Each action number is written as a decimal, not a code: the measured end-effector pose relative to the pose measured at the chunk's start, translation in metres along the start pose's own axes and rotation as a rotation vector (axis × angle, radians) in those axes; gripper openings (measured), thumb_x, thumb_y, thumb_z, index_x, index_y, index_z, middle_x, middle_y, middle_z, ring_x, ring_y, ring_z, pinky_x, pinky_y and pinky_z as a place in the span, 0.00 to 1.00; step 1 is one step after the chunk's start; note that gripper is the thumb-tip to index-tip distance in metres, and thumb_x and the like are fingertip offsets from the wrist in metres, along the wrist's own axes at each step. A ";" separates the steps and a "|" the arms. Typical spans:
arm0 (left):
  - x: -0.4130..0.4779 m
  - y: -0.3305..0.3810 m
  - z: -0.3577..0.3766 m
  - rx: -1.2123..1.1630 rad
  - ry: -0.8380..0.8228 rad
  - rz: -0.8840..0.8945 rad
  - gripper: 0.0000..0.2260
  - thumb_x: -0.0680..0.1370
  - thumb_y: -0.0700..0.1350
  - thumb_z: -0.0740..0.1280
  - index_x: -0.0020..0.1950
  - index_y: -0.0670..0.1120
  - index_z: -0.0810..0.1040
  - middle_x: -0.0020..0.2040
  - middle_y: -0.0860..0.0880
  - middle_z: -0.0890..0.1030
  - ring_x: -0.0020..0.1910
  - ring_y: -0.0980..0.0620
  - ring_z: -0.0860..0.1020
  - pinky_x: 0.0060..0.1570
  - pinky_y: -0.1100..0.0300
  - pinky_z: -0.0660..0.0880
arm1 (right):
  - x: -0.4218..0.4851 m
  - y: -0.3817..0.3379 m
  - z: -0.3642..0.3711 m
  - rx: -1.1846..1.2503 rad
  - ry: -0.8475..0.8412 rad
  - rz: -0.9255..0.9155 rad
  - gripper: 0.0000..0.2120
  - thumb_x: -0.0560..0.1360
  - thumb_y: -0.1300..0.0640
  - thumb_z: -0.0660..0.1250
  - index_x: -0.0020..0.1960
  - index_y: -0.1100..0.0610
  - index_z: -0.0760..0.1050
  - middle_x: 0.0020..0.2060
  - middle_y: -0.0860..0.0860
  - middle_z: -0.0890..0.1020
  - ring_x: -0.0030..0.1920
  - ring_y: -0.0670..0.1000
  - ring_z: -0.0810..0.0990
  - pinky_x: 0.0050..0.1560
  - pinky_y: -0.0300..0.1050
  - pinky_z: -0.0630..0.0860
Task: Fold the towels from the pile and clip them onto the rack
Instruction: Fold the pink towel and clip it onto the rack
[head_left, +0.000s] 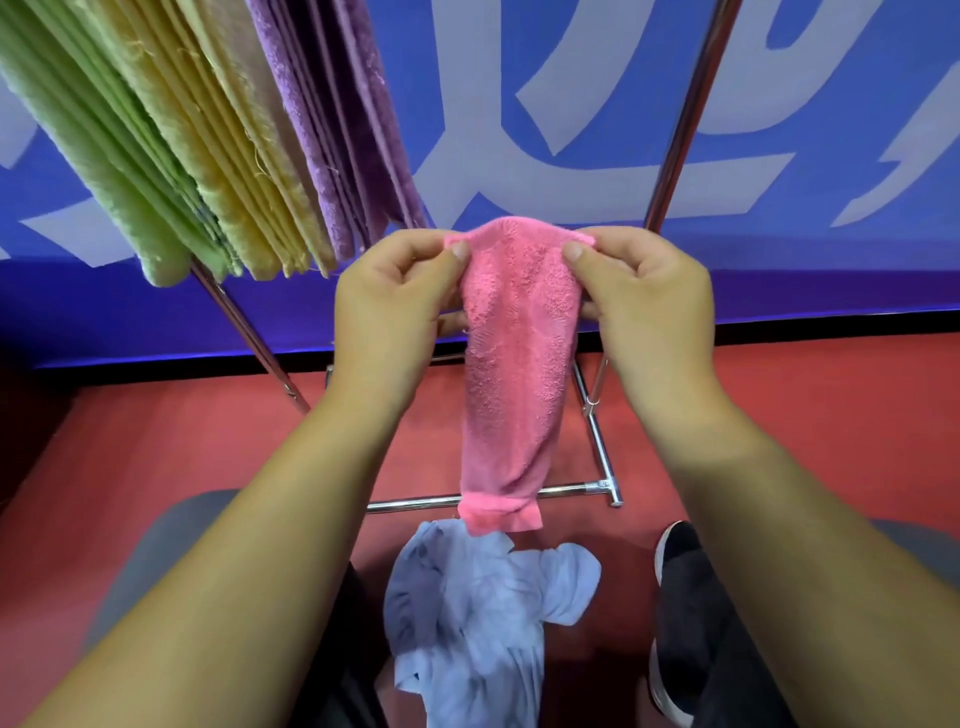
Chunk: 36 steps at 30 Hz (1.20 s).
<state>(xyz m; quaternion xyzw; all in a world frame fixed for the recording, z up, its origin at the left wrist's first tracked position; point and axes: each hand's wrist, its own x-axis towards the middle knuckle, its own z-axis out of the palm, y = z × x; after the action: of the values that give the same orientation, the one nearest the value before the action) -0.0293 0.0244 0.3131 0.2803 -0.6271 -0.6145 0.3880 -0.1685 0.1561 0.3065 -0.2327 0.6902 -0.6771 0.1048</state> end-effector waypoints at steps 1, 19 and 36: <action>-0.002 -0.001 0.003 -0.002 -0.005 -0.003 0.04 0.82 0.42 0.72 0.54 0.43 0.86 0.42 0.48 0.86 0.42 0.49 0.86 0.43 0.52 0.85 | -0.002 0.001 0.002 0.009 -0.002 0.005 0.06 0.78 0.56 0.76 0.55 0.53 0.88 0.45 0.46 0.90 0.50 0.48 0.90 0.57 0.58 0.86; -0.024 -0.016 0.025 0.114 -0.051 0.037 0.05 0.80 0.47 0.73 0.54 0.51 0.88 0.44 0.51 0.89 0.50 0.49 0.89 0.59 0.44 0.83 | -0.030 0.003 0.021 -0.053 -0.105 -0.031 0.08 0.81 0.58 0.72 0.59 0.52 0.87 0.48 0.44 0.90 0.51 0.43 0.89 0.58 0.52 0.85; -0.004 -0.008 0.012 0.215 -0.080 0.091 0.10 0.76 0.43 0.78 0.56 0.45 0.84 0.50 0.51 0.88 0.49 0.51 0.88 0.53 0.49 0.85 | -0.029 -0.010 0.009 0.082 -0.307 -0.042 0.10 0.81 0.63 0.73 0.61 0.60 0.84 0.50 0.51 0.91 0.53 0.51 0.90 0.62 0.52 0.84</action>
<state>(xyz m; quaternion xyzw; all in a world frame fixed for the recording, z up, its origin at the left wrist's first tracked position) -0.0382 0.0339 0.3053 0.2667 -0.7165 -0.5361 0.3580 -0.1368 0.1619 0.3110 -0.3434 0.6327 -0.6634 0.2041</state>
